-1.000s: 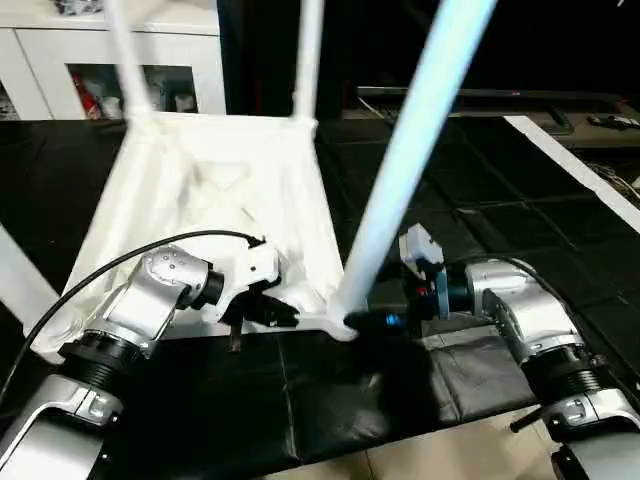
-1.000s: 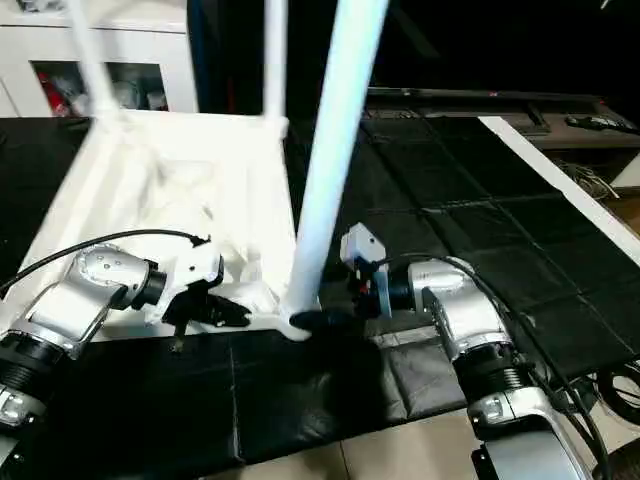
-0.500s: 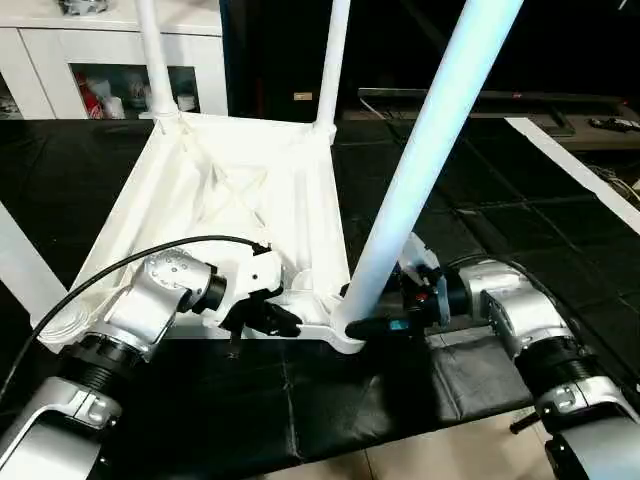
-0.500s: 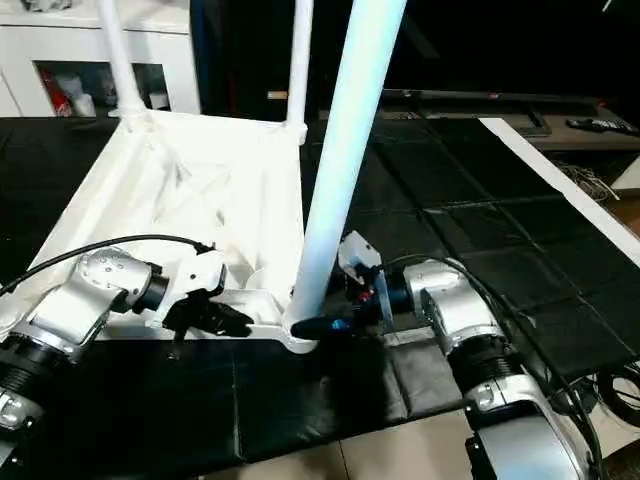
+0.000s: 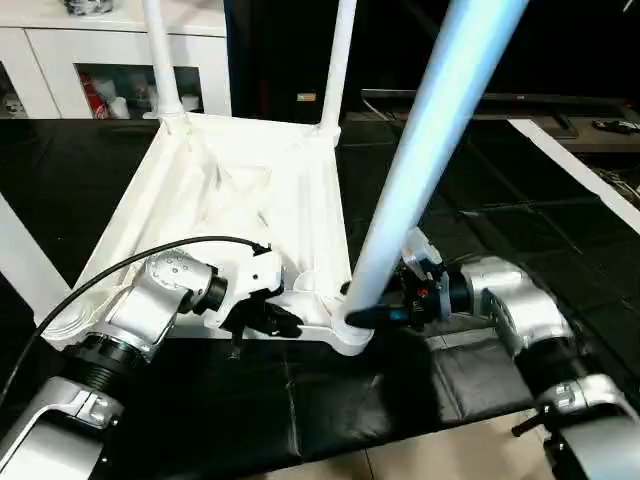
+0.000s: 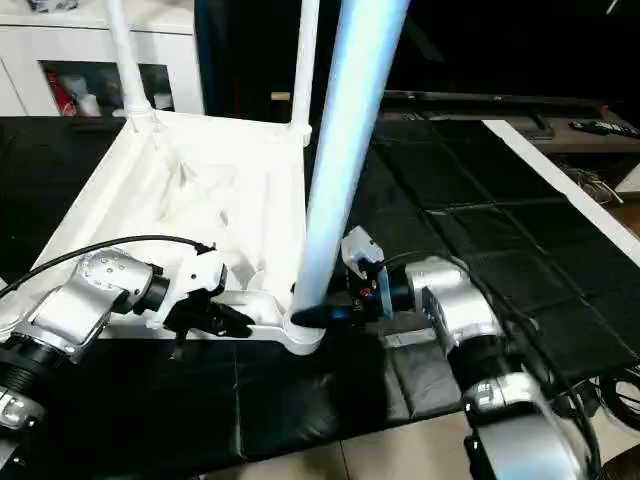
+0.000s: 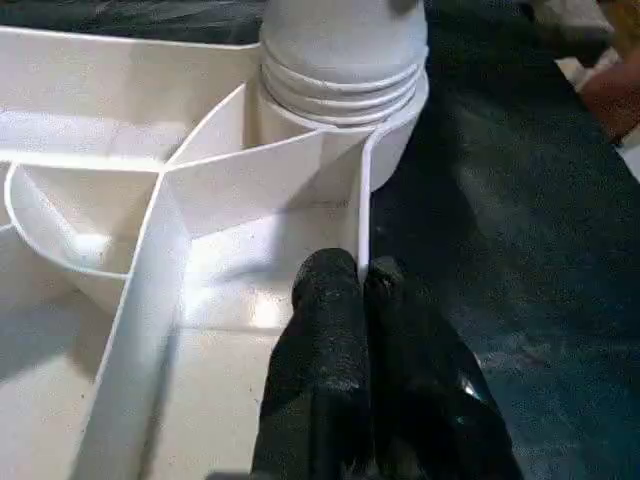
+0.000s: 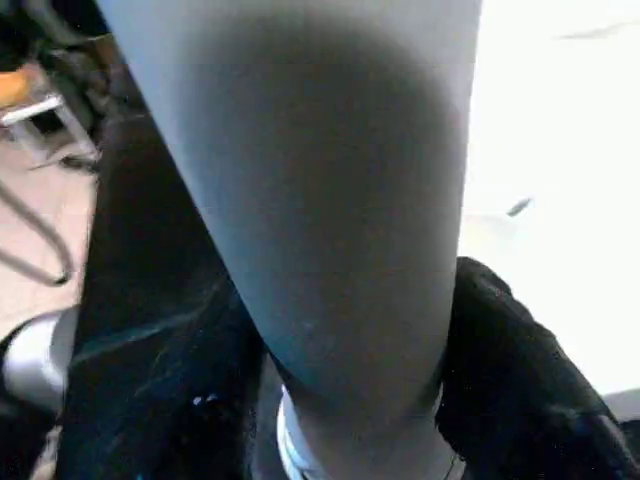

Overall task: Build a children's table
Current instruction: Rotate leg to tighten

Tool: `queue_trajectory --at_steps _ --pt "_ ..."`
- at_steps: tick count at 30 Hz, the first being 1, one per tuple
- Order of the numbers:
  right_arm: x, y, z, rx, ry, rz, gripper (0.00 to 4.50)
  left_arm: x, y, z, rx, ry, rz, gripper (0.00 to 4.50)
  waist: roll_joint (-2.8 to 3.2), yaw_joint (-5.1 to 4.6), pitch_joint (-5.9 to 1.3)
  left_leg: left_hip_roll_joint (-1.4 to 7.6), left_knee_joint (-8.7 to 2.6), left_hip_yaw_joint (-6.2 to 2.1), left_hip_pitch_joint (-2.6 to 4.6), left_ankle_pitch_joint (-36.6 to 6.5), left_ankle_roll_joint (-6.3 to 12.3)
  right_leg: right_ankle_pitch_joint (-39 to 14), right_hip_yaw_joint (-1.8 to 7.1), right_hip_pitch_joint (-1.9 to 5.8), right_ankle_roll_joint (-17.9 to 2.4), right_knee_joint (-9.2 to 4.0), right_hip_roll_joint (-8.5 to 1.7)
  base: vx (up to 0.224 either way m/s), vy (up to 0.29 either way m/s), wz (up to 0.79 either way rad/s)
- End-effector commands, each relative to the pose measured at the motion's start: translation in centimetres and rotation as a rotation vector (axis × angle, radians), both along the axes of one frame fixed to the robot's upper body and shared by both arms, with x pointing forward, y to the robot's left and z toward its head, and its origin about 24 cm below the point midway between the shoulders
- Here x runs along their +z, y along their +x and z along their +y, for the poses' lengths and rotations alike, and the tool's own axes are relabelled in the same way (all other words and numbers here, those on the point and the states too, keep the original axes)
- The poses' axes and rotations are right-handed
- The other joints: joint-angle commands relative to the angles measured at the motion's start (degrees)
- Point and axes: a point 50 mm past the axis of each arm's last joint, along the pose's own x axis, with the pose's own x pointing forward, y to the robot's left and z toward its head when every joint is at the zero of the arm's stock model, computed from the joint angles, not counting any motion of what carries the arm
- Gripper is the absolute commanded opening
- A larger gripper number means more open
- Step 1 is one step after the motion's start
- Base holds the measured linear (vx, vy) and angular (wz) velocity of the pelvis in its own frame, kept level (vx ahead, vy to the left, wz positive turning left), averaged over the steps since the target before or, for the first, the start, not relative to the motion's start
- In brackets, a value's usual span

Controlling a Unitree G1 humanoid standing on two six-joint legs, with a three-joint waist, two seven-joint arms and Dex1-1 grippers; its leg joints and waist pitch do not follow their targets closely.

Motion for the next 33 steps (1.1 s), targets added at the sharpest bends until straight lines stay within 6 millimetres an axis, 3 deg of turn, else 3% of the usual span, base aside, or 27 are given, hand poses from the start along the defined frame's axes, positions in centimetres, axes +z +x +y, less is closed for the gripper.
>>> queue_trajectory --at_steps 1,6,11,14,18,19,20,30,33 --pt "-0.8 0.3 0.7 -0.126 -0.041 0.025 2.10 1.0 0.8 -2.3 0.045 -0.059 -0.056 0.00 0.79 -0.54 -3.35 1.68 -4.02 -0.13 0.39 -11.87 -0.25 -18.56 3.26 2.94 -9.04 -4.51 -4.12 0.000 0.000 0.00" --pt "-1.6 1.3 3.1 -0.376 -0.061 0.073 2.03 1.0 1.3 -5.6 0.187 -0.126 -0.064 0.00 0.68 -1.94 -3.23 1.28 -4.07 -0.61 0.03 -14.05 -1.57 -29.08 2.79 3.04 -4.36 -5.88 -4.33 0.000 0.000 0.00" --pt "-1.6 2.2 5.3 -0.525 -0.078 0.107 2.02 1.0 1.7 -8.6 0.290 -0.158 -0.061 0.00 0.66 -3.02 -3.39 1.07 -3.81 -0.59 0.18 -13.56 -0.71 -27.70 2.71 2.66 -4.39 -6.05 -3.99 0.000 0.000 0.00" --pt "-1.3 2.6 7.1 -0.572 -0.104 0.091 2.02 1.1 1.6 -10.4 0.333 -0.187 -0.049 0.00 0.65 -3.30 -3.63 1.12 -3.77 -0.47 -0.08 -11.78 -0.07 -22.44 2.89 2.81 -5.97 -5.46 -3.88 0.000 0.000 0.00" --pt "-1.0 2.5 7.5 -0.551 -0.085 0.061 2.02 1.0 1.7 -10.2 0.343 -0.169 -0.063 0.00 0.60 -3.24 -3.83 1.21 -3.76 -0.32 -0.26 -9.18 1.17 -15.35 3.08 3.16 -7.80 -4.69 -3.73 0.000 0.000 0.00" --pt "-0.7 2.4 7.6 -0.550 -0.059 0.045 2.53 1.0 1.9 -9.8 0.351 -0.153 -0.076 0.00 0.50 -3.23 -3.83 1.20 -3.76 -0.24 -0.29 -8.24 1.56 -13.51 3.11 3.25 -8.42 -4.48 -3.71 0.000 0.000 0.00" --pt "-0.5 2.3 7.6 -0.544 -0.035 0.039 2.66 1.0 2.0 -9.3 0.352 -0.138 -0.090 0.00 0.56 -3.21 -3.77 1.22 -3.80 -0.22 -0.28 -8.19 1.71 -13.18 3.12 3.25 -8.64 -4.51 -3.75 0.000 0.000 0.00" --pt "-0.4 1.7 5.1 -0.483 -0.010 -0.016 3.52 1.2 2.5 -5.5 0.331 -0.082 -0.136 0.00 0.89 -3.09 -3.42 1.43 -4.13 -0.27 0.07 -11.92 1.23 -18.05 3.20 3.03 -7.82 -5.16 -3.90 0.000 0.000 0.00" --pt "-0.2 1.1 3.5 -0.396 -0.007 -0.044 3.64 1.4 2.5 -4.1 0.288 -0.065 -0.138 0.00 0.88 -2.72 -3.47 1.47 -4.10 -0.26 0.05 -11.26 1.46 -16.98 3.23 3.13 -7.78 -5.04 -3.89 0.000 0.000 0.00"
